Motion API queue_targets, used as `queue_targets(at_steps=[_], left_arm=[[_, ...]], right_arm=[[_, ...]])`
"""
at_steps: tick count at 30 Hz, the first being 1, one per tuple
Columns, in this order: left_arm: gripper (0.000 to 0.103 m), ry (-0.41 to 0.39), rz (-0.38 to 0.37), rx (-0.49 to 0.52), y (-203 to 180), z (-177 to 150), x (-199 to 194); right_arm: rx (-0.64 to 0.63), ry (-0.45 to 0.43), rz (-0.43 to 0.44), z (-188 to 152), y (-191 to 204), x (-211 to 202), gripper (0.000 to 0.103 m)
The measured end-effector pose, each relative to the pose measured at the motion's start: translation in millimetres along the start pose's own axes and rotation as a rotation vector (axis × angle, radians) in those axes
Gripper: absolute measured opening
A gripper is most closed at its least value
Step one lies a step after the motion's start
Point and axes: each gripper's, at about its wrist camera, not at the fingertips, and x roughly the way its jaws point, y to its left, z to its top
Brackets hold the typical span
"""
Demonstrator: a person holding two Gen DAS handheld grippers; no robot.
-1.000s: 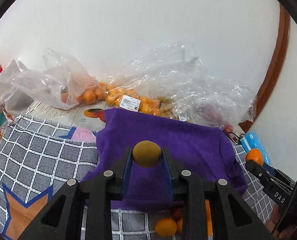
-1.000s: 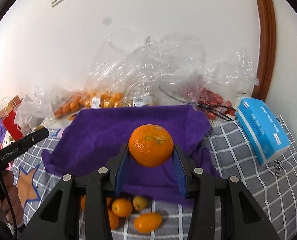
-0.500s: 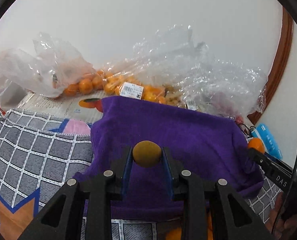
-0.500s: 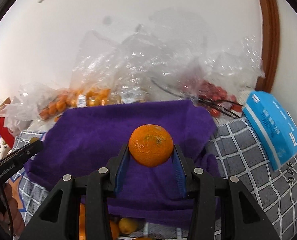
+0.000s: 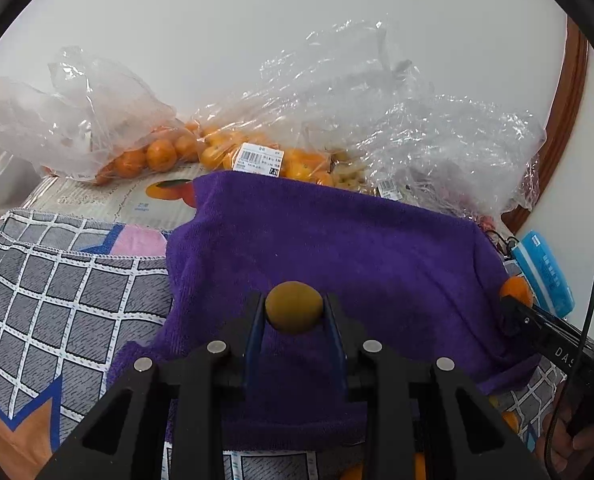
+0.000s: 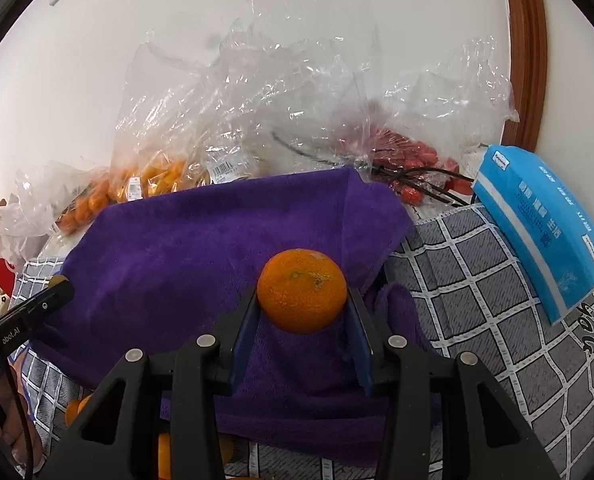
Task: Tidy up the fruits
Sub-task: 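Carry the yellow fruit with the left tool while the right tool carries the orange to the towel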
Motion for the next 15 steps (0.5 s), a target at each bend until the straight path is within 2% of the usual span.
queue_targets(at_steps=[8,15], left_arm=[[0.028,0.026,-0.017,-0.018,4,-2,5],[0.028,0.033,-0.002,-0.007,4,-3,9]], right_arm=[[-0.008,0.022,0.005,-3,3,8,0.043],[-0.034,0.038,-0.001,-5,7,12,0.043]])
